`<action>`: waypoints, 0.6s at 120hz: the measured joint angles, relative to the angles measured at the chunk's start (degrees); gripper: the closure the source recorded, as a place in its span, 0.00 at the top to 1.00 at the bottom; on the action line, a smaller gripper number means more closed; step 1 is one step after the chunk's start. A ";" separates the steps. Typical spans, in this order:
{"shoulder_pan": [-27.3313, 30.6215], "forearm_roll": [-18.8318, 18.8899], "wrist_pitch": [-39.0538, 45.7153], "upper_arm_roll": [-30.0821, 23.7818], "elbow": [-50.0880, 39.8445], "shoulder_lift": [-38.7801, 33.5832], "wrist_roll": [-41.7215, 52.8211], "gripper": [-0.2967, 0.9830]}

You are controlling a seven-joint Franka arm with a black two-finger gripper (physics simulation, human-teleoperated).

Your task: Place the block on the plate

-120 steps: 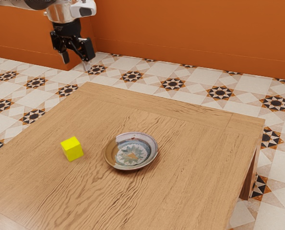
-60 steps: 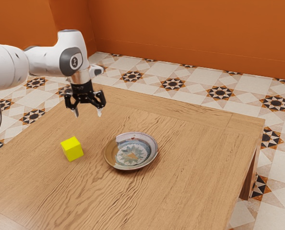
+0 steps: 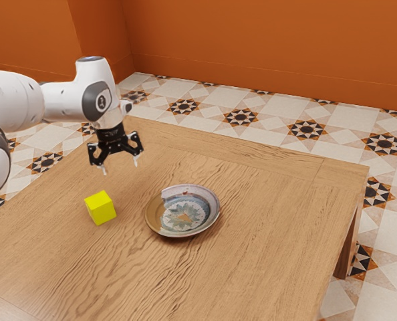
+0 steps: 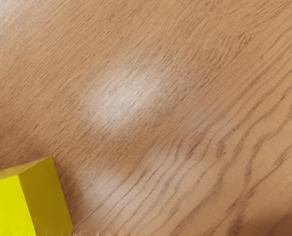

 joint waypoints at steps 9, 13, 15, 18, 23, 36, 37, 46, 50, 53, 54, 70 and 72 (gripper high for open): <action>-0.06 -0.07 -0.47 1.58 -4.01 -1.85 -2.34 0.77; -0.08 -0.10 -0.39 1.94 -6.48 -3.53 -3.31 0.77; -0.08 -0.11 -0.31 2.08 -7.76 -4.40 -3.80 0.77; -0.08 -0.15 -0.21 2.22 -9.65 -5.66 -4.64 0.77; -0.11 -0.44 -0.12 2.68 -11.81 -7.20 -6.20 0.77; -0.09 -1.49 0.35 4.28 -14.98 -8.34 -9.82 0.77; -0.13 -1.58 0.40 4.47 -15.14 -8.32 -10.06 0.77; -0.08 -2.50 1.14 5.45 -15.92 -7.65 -12.01 0.77; -0.07 -2.90 1.58 5.65 -16.05 -7.17 -12.76 0.77; -0.05 -3.19 1.88 5.77 -16.11 -6.80 -13.25 0.77; -0.04 -3.29 1.98 5.80 -16.12 -6.68 -13.41 0.77; -0.07 -4.39 4.17 6.51 -16.17 -4.88 -15.17 0.77; -0.08 -4.44 4.49 6.53 -16.16 -4.73 -15.31 0.77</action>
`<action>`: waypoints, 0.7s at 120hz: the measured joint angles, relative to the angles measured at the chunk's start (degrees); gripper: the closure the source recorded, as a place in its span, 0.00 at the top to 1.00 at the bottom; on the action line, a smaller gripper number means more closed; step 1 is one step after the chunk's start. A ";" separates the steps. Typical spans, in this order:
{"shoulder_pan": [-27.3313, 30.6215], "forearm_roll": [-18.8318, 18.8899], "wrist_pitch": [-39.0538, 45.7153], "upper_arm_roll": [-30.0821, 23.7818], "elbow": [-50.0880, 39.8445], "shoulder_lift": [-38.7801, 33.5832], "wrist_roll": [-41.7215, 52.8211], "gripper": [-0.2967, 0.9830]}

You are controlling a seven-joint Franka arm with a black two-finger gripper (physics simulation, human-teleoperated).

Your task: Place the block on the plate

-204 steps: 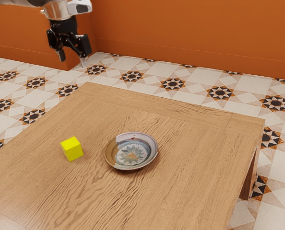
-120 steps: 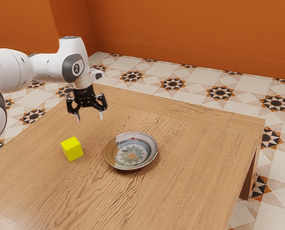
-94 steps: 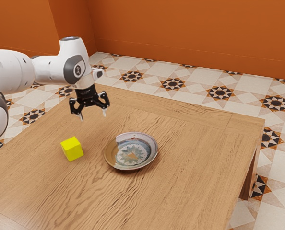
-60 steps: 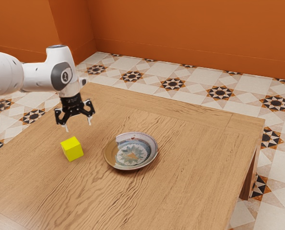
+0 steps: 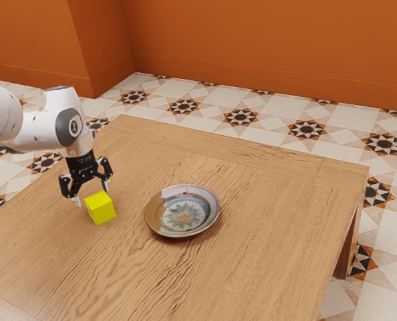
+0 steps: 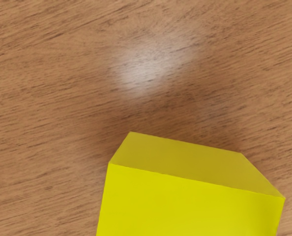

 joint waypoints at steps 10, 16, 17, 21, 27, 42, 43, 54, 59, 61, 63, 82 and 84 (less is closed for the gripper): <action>-0.02 -0.23 1.57 0.04 0.03 0.71 -0.62 0.77; -0.05 -0.26 2.26 0.05 0.04 0.87 -0.94 0.77; -0.06 -0.26 2.36 0.05 0.04 0.89 -0.98 0.77; -0.09 -0.28 2.73 0.04 0.04 0.94 -1.15 0.77; -0.11 -0.26 3.16 0.02 0.01 0.94 -1.38 0.77; -0.31 0.01 3.86 -0.29 -0.06 0.75 -1.60 0.77; -0.32 0.02 3.89 -0.32 -0.07 0.74 -1.61 0.77; -0.41 0.12 4.33 -0.45 -0.70 0.68 -1.46 0.77; -0.43 0.14 4.82 -0.46 -1.47 0.69 -1.26 0.77; -0.43 0.15 5.04 -0.47 -1.74 0.69 -1.18 0.77; -0.42 0.16 5.27 -0.47 -1.94 0.71 -1.10 0.77; -0.43 0.17 6.95 -0.58 -2.48 0.91 -0.45 0.77; -0.44 0.18 7.08 -0.64 -2.48 0.92 -0.39 0.77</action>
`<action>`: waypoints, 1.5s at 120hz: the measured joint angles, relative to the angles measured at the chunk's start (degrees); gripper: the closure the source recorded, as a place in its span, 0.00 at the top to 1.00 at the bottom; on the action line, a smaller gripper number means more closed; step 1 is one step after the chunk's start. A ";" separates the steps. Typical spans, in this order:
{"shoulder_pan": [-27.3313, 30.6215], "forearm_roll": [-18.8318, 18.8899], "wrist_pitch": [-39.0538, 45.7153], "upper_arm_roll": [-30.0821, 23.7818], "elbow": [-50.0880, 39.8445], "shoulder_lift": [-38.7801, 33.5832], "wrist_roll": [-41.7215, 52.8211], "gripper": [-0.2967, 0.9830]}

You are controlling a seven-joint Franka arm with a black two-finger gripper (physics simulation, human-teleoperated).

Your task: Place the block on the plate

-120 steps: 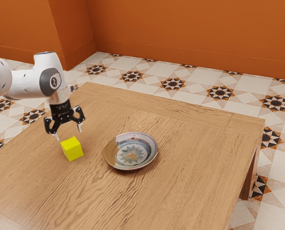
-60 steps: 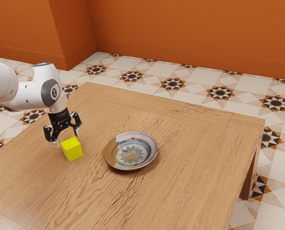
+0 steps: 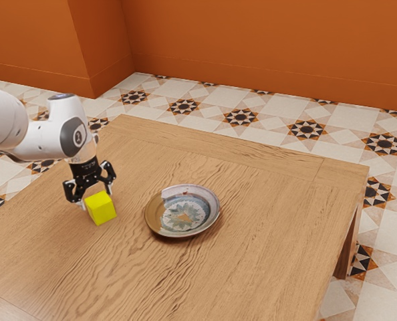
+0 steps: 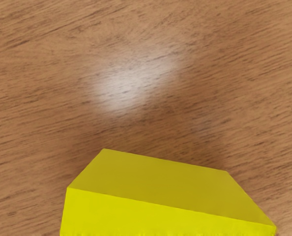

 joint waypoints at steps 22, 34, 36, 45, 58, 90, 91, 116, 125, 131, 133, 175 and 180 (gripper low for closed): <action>-0.12 -0.08 1.30 -0.84 -0.13 0.67 0.51 0.76; -0.12 -0.33 1.80 -0.88 -0.16 1.32 0.72 0.76; -0.12 -0.36 1.92 -0.88 -0.15 1.49 0.76 0.76; -0.12 -0.50 2.36 -0.89 -0.12 1.90 0.91 0.76; -0.12 -0.67 2.77 -0.89 -0.12 2.27 1.09 0.75; -0.11 -2.00 3.24 -0.87 -0.11 2.83 1.41 0.62; -0.11 -2.01 3.24 -0.88 -0.11 2.83 1.42 0.62; -0.03 -2.09 3.21 -0.85 -0.11 2.46 1.49 0.58; -0.04 -1.99 3.09 -0.85 -0.10 2.04 1.51 0.56; -0.03 -1.82 3.01 -0.82 -0.10 1.56 1.51 0.55; -0.03 -1.76 2.98 -0.82 -0.09 1.38 1.51 0.54; -9.25 -0.83 2.54 -0.88 0.98 -4.09 1.38 0.53; -11.61 -0.72 2.52 -0.89 1.87 -3.88 1.36 0.53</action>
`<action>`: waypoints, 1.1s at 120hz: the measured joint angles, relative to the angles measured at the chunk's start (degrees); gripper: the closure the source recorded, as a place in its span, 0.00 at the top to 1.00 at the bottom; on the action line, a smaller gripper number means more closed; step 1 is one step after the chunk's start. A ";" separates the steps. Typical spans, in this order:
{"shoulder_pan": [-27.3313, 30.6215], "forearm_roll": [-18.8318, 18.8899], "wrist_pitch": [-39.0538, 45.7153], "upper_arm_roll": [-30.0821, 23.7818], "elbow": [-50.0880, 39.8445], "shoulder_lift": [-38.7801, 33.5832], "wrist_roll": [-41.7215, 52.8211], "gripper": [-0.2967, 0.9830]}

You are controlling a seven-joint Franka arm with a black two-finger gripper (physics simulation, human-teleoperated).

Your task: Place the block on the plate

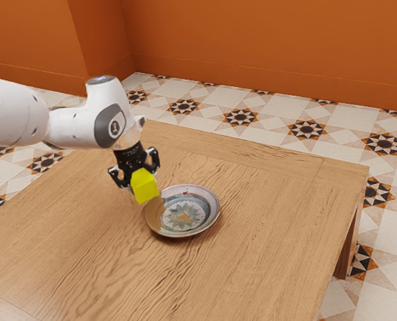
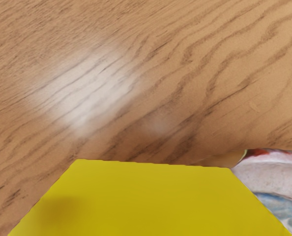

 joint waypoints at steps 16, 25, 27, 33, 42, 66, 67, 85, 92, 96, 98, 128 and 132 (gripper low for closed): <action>-3.86 -0.04 -0.12 -1.65 6.65 5.48 -0.06 0.53; -4.32 -0.22 -0.25 -2.77 8.55 7.49 -0.11 0.53; -4.40 -0.27 -0.28 -2.91 8.61 7.68 -0.12 0.53; -4.66 -0.38 -0.38 -3.22 8.51 7.97 -0.16 0.53; -4.81 -0.48 -0.69 -3.38 8.12 7.96 -0.21 0.53; -4.85 -0.70 -0.98 -3.43 7.70 8.75 -0.25 0.55; -4.85 -0.71 -0.97 -3.43 7.69 8.78 -0.24 0.55; -4.85 -0.97 -0.84 -3.42 7.69 9.05 -0.08 0.65; -4.85 -1.01 -0.82 -3.42 7.71 8.91 -0.02 0.68; -4.86 -1.03 -0.84 -3.42 7.70 8.73 0.02 0.69; -4.86 -1.03 -0.85 -3.42 7.72 8.61 0.04 0.70; -4.95 4.63 -4.86 -3.16 8.39 -1.11 0.52 0.75; -4.94 6.09 -6.39 -3.14 9.28 -2.63 1.04 0.75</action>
